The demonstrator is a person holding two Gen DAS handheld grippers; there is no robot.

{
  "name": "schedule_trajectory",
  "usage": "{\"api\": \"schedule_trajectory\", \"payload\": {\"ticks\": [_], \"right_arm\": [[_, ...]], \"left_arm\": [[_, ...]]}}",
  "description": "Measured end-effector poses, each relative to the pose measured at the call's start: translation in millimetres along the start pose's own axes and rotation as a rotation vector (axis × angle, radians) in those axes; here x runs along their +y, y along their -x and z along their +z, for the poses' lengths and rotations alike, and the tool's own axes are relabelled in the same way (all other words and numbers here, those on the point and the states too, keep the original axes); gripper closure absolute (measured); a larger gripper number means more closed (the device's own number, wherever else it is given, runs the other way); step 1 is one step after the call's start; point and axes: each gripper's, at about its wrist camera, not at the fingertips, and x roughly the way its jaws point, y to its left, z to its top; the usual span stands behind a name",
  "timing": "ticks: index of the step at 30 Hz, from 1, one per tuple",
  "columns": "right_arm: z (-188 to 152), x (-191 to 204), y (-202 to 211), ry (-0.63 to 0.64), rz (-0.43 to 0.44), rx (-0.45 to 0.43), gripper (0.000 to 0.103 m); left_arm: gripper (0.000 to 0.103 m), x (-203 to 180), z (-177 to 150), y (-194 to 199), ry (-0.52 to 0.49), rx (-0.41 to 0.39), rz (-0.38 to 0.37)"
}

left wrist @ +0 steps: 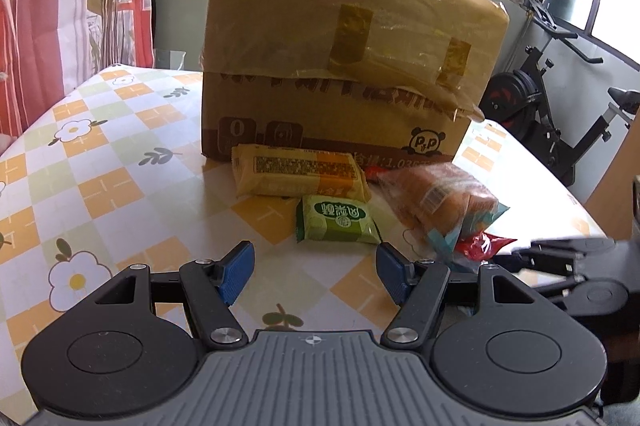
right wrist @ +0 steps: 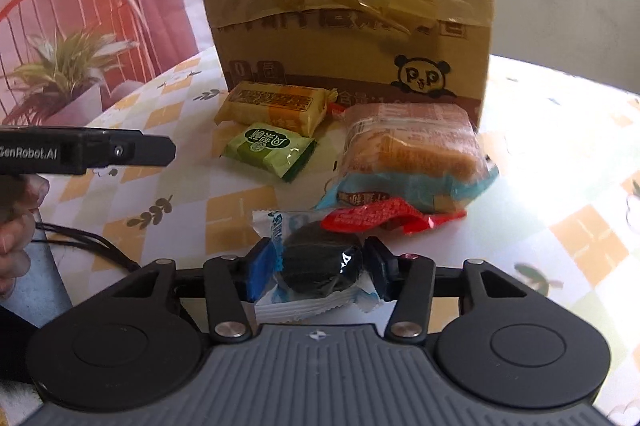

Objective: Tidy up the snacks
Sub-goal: 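Grasp the black item in clear wrap with the right tool, then grasp the green wrapped cake with the left tool while the right tool holds the black item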

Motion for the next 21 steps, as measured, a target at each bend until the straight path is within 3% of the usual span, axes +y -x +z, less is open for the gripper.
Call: {"api": "schedule_trajectory", "payload": {"ticks": [4,9,16,21], "right_arm": [[2,0,-9,0.059,-0.009,-0.036,0.052],[-4,-7,-9,0.014,0.003,-0.077,0.051],[-3,-14,-10,-0.013,0.009,-0.086,0.051],[-3,-15,-10,-0.018,0.011,-0.090,0.051]], "left_arm": [[0.034,-1,-2,-7,-0.006,0.028,0.000],[0.034,-4,4,-25,-0.025,0.056,0.005],[0.033,-19,20,-56,-0.093,0.026,0.005],[0.030,-19,27,-79,-0.086,0.064,-0.007]]}}
